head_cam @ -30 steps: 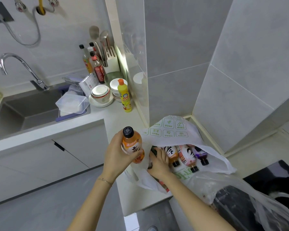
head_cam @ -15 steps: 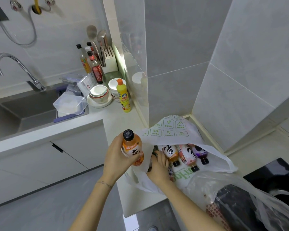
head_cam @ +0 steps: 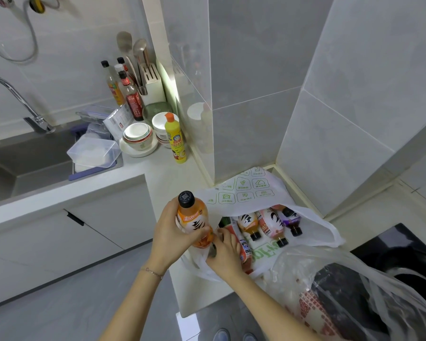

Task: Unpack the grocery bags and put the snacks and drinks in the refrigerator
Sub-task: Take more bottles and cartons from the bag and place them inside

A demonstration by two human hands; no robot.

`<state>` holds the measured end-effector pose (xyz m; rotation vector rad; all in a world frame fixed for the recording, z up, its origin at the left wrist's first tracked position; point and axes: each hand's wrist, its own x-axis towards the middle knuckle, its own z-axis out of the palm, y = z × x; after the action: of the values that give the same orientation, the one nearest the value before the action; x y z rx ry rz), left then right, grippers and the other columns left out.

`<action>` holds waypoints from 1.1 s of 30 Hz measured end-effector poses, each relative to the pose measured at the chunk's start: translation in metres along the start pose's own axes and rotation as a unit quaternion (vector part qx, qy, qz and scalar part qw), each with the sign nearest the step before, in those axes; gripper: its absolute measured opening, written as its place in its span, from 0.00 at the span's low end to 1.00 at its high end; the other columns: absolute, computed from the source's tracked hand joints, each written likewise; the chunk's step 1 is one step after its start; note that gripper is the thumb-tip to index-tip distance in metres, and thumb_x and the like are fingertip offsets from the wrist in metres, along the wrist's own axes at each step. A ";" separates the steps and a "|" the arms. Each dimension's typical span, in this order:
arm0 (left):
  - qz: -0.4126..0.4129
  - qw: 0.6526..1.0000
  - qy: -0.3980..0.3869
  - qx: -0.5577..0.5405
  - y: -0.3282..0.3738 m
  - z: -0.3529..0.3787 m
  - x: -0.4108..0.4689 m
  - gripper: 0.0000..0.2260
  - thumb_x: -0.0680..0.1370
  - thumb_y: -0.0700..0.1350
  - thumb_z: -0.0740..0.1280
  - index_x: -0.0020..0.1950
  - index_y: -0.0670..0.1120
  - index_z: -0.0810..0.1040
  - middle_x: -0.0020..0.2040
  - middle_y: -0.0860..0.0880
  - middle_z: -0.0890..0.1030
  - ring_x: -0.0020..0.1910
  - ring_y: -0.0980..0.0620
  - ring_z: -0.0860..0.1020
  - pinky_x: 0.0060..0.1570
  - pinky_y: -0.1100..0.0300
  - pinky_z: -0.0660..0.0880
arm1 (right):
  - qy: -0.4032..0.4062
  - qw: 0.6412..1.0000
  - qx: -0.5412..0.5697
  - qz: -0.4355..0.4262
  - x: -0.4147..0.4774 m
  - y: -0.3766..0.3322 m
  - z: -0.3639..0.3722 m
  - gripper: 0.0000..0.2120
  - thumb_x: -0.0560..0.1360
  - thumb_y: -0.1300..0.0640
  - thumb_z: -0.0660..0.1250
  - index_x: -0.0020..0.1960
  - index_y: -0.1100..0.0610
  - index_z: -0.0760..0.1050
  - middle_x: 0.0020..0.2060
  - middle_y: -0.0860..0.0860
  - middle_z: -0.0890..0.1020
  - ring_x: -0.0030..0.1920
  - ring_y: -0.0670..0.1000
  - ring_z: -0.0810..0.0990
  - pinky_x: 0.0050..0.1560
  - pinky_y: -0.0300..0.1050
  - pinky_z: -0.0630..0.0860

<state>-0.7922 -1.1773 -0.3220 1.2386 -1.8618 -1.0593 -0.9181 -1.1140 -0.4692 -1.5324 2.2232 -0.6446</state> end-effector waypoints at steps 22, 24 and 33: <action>0.030 0.995 -0.089 0.044 -0.004 0.029 -0.012 0.32 0.62 0.50 0.78 0.58 0.69 0.67 0.57 0.66 0.73 0.57 0.64 0.73 0.53 0.64 0.73 | 0.045 0.991 0.115 0.054 0.007 0.035 -0.041 0.16 0.73 0.58 0.70 0.60 0.51 0.79 0.58 0.46 0.80 0.62 0.49 0.71 0.64 0.47 0.69; 0.037 0.994 -0.075 0.067 -0.008 0.028 -0.014 0.31 0.62 0.51 0.78 0.58 0.68 0.67 0.55 0.65 0.73 0.56 0.63 0.73 0.51 0.66 0.72 | 0.022 0.996 0.061 0.059 0.008 0.036 -0.039 0.20 0.72 0.54 0.71 0.63 0.49 0.77 0.60 0.46 0.76 0.63 0.51 0.68 0.66 0.50 0.66; 0.030 0.996 -0.024 0.081 -0.023 0.011 -0.008 0.31 0.65 0.44 0.78 0.58 0.65 0.66 0.54 0.63 0.72 0.52 0.66 0.71 0.49 0.69 0.70 | 0.002 0.995 0.004 0.101 0.008 0.026 -0.024 0.24 0.69 0.46 0.73 0.65 0.44 0.75 0.70 0.50 0.64 0.71 0.54 0.58 0.69 0.50 0.59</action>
<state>-0.7894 -1.1722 -0.3485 1.2506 -2.0423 -0.9274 -0.9533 -1.1103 -0.4643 -1.2817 2.3355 -0.5953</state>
